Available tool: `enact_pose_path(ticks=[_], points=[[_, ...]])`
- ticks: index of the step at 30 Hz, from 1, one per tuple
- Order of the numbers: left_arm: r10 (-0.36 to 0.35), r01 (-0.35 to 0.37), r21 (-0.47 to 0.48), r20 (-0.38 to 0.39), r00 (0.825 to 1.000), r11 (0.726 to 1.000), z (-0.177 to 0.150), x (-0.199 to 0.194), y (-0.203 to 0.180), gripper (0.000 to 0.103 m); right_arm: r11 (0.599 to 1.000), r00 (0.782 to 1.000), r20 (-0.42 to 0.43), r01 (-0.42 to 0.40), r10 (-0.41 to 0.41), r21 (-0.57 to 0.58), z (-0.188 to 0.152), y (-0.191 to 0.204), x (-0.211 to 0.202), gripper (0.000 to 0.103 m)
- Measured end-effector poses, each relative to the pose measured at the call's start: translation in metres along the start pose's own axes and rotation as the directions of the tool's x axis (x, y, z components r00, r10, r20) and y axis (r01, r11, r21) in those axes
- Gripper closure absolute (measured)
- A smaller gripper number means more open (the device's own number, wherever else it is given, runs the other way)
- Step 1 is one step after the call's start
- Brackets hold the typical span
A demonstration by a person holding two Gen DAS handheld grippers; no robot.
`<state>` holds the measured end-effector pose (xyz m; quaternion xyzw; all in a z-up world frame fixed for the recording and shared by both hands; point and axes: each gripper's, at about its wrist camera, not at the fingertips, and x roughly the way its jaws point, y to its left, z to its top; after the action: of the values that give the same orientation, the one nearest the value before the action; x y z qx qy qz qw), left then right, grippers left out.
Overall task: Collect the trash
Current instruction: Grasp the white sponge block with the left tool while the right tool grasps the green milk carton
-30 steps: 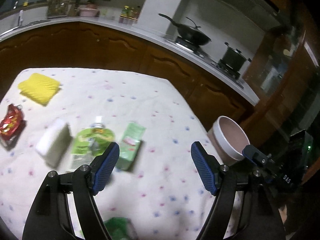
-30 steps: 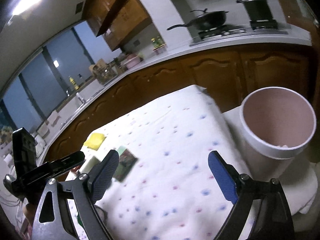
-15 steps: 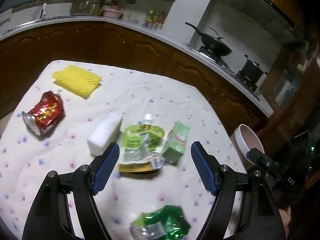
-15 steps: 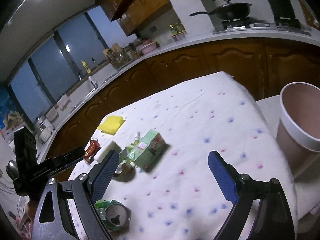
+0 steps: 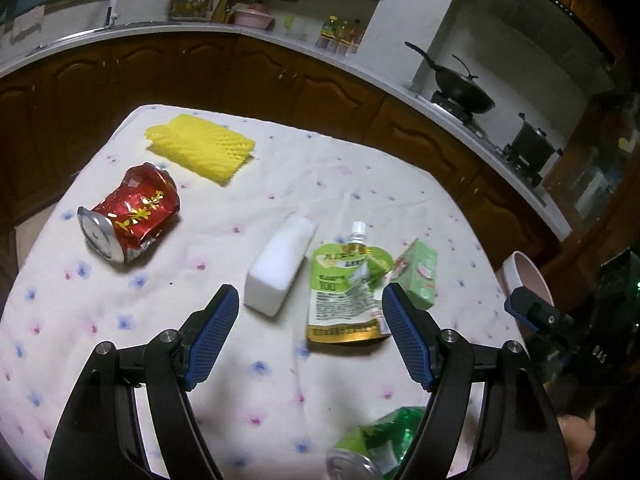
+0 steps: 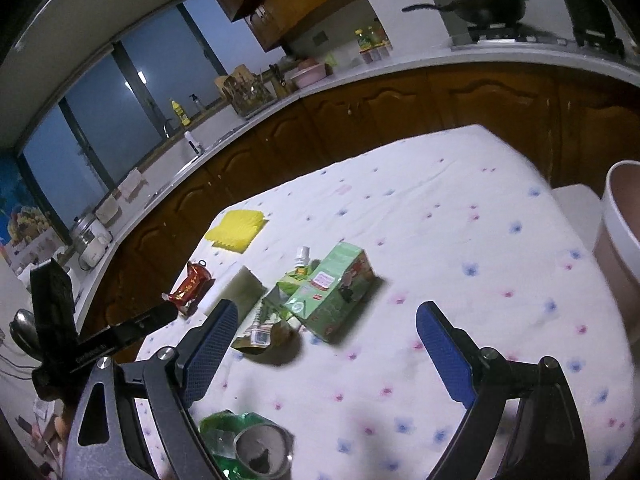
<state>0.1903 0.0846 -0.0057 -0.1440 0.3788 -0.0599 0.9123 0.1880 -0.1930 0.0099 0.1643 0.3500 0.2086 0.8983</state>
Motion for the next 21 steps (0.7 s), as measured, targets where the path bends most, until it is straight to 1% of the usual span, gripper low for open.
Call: enact_pose_path(ticks=[11, 13, 15, 16, 19, 20, 21], points=[[0.049, -0.048, 0.038, -0.014, 0.999, 0.998, 0.009, 0.029, 0.011, 0.027, 0.998, 0.997, -0.036, 0.062, -0.061, 0.015, 0.005, 0.016, 0.047, 0.013], [0.053, -0.052, 0.038, -0.023, 0.998, 0.998, 0.011, 0.037, 0.013, 0.027, 0.997, 0.995, -0.052, 0.08, -0.08, 0.009, 0.004, 0.019, 0.058, 0.018], [0.058, -0.057, 0.041, -0.03, 0.998, 0.998, 0.012, 0.045, 0.015, 0.027, 0.996, 0.993, -0.079, 0.088, -0.087, 0.014, 0.004, 0.018, 0.07, 0.025], [0.06, -0.058, 0.042, -0.034, 0.998, 0.997, 0.013, 0.049, 0.016, 0.027, 0.995, 0.992, -0.088, 0.097, -0.095, 0.013, 0.004, 0.018, 0.075, 0.027], [0.044, -0.042, 0.036, -0.059, 0.997, 0.998, 0.015, 0.062, 0.019, 0.028, 0.993, 0.987, -0.117, 0.115, -0.113, 0.013, 0.001, 0.014, 0.088, 0.035], [0.034, -0.032, 0.031, -0.065, 0.997, 0.999, 0.016, 0.065, 0.02, 0.028, 0.993, 0.986, -0.123, 0.114, -0.112, 0.015, 0.0, 0.012, 0.09, 0.044], [0.029, -0.027, 0.029, -0.068, 0.997, 0.999, 0.016, 0.068, 0.021, 0.029, 0.995, 0.988, -0.123, 0.098, -0.095, 0.019, -0.001, 0.01, 0.091, 0.047]])
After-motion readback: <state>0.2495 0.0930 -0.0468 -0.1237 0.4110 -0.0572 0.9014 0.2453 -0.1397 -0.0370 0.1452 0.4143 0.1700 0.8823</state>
